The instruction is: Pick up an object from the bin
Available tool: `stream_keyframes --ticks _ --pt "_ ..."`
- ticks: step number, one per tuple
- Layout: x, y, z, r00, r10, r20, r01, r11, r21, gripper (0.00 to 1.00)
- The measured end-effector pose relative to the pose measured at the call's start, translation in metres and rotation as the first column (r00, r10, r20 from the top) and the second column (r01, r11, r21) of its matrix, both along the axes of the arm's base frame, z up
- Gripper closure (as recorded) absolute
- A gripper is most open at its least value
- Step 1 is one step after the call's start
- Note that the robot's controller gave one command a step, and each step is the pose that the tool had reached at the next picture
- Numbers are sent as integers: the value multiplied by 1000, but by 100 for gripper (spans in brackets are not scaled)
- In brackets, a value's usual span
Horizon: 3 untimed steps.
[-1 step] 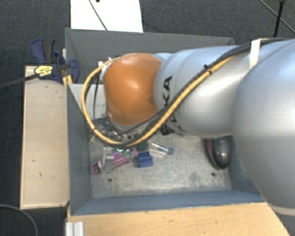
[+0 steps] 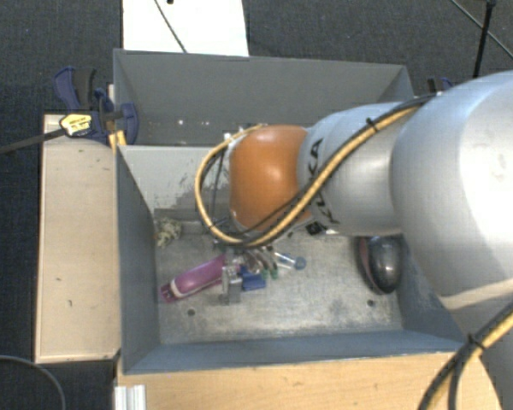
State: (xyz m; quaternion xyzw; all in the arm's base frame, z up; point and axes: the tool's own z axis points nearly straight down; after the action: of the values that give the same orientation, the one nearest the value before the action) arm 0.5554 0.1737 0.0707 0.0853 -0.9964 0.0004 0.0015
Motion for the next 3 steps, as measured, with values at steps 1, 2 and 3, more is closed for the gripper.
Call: stream_keyframes --ticks 1,2,3 --pt "1 -31 105 960 280 12 -280 960 0 0" --pt "8 0 -2 975 223 -1 -223 975 3 0" --pt "10 -2 3 976 216 5 -216 976 2 100"
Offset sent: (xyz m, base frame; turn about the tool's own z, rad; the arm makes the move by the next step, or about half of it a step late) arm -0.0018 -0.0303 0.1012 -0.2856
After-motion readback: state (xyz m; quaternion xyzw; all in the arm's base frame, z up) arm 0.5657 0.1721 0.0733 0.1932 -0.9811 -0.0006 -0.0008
